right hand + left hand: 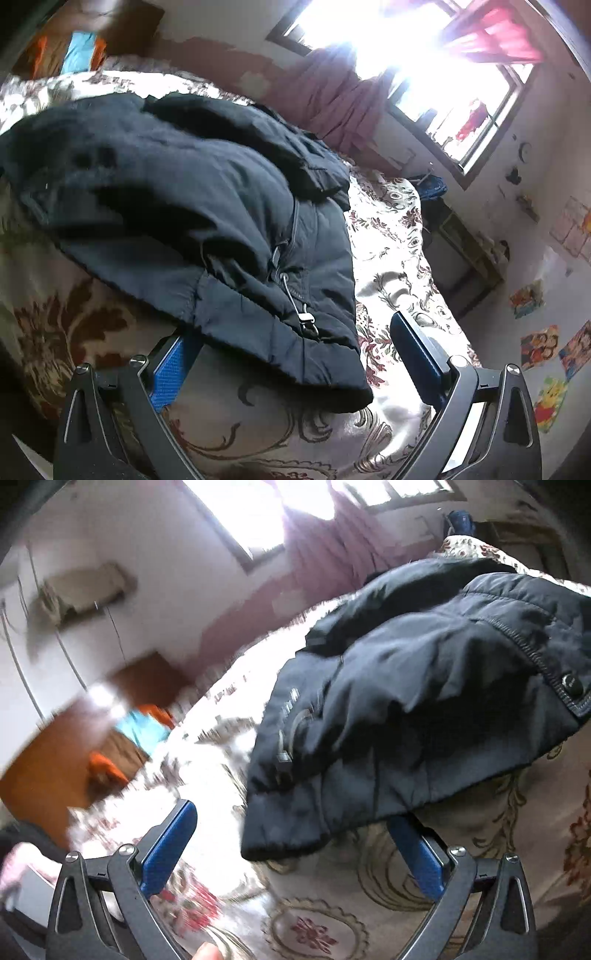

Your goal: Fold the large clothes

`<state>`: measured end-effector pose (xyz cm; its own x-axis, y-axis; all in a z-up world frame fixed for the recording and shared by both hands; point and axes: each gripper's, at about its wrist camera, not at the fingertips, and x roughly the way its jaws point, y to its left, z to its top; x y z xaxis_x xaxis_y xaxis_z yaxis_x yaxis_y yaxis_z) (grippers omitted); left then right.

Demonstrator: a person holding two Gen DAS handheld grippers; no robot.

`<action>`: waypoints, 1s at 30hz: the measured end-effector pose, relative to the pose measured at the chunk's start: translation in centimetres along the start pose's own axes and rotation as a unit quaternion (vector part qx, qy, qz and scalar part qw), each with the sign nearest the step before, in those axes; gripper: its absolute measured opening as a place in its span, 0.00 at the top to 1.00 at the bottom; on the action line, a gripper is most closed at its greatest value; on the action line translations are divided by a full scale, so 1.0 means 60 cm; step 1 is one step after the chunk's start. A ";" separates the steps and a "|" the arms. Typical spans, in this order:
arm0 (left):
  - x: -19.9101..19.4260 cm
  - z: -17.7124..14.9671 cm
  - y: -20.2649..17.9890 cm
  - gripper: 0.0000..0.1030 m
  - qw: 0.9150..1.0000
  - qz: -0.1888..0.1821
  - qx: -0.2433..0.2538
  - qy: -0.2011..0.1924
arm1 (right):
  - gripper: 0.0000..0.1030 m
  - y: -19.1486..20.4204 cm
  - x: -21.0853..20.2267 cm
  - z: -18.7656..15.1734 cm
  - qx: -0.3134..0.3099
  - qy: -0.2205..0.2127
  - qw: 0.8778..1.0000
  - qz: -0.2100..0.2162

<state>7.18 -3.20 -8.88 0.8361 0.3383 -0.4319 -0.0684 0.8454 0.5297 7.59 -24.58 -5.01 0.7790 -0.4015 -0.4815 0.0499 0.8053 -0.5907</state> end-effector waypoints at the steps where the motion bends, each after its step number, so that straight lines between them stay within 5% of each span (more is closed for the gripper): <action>1: 0.000 0.003 -0.001 0.00 1.000 0.005 0.006 -0.010 | 0.06 0.005 0.004 -0.004 -0.019 0.004 1.000 0.000; 10: 0.034 0.005 -0.001 0.00 1.000 0.011 0.011 0.002 | 0.06 -0.024 0.014 -0.018 -0.072 0.018 0.997 -0.031; 14: 0.038 0.003 -0.011 0.00 1.000 0.013 0.026 0.003 | 0.09 -0.032 0.016 -0.020 -0.083 0.019 0.996 -0.009; 16: 0.028 0.004 -0.010 0.00 1.000 0.013 0.025 -0.009 | 0.33 -0.037 0.018 -0.018 -0.087 0.023 0.996 0.011; 21: 0.013 0.020 0.011 0.03 0.999 0.002 0.008 -0.049 | 0.64 -0.028 0.018 -0.010 -0.095 0.024 0.995 0.030; 30: 0.006 0.030 -0.017 0.42 0.990 -0.024 0.122 -0.068 | 0.78 -0.075 0.029 0.000 0.074 0.053 0.990 0.108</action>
<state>8.54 -4.67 -8.28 0.9022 0.2278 -0.3663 0.0920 0.7281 0.6793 8.71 -28.89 -3.20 0.7120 -0.2511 -0.6558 -0.0133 0.9289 -0.3701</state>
